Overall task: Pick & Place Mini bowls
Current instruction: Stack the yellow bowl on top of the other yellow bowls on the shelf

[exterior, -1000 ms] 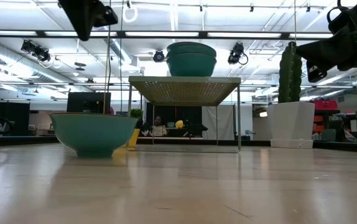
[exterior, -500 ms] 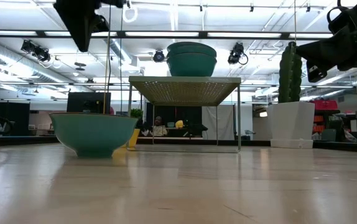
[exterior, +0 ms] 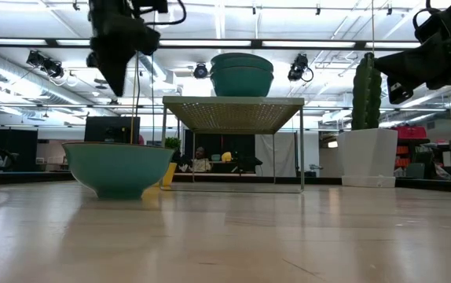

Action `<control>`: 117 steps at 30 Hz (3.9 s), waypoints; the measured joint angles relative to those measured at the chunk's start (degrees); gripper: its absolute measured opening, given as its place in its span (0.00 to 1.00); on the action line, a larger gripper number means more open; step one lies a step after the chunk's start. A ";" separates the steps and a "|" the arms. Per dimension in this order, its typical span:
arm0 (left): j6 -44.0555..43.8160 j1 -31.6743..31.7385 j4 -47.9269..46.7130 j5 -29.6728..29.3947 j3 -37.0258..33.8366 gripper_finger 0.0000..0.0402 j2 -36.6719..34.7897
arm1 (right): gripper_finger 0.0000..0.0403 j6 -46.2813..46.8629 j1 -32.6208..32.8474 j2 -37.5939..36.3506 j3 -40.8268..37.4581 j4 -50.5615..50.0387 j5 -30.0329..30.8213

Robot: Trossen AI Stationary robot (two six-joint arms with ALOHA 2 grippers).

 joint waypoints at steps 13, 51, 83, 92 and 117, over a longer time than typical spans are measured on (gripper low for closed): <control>-2.61 14.35 3.68 1.06 -5.02 0.01 -1.32 | 0.07 -0.01 0.02 0.00 0.00 -0.01 0.00; -15.64 21.92 6.70 4.86 -4.91 0.42 7.33 | 0.07 -0.01 0.00 0.00 0.00 -0.01 0.02; -13.94 28.61 13.25 6.12 -5.59 0.42 20.69 | 0.07 -0.01 0.02 0.00 0.00 -0.01 0.00; -14.07 28.44 14.04 6.26 -8.57 0.38 20.74 | 0.07 0.01 0.02 0.00 0.00 -0.01 0.02; -13.98 28.41 16.38 6.29 -8.58 0.11 20.74 | 0.07 0.01 0.02 0.00 0.00 -0.01 0.02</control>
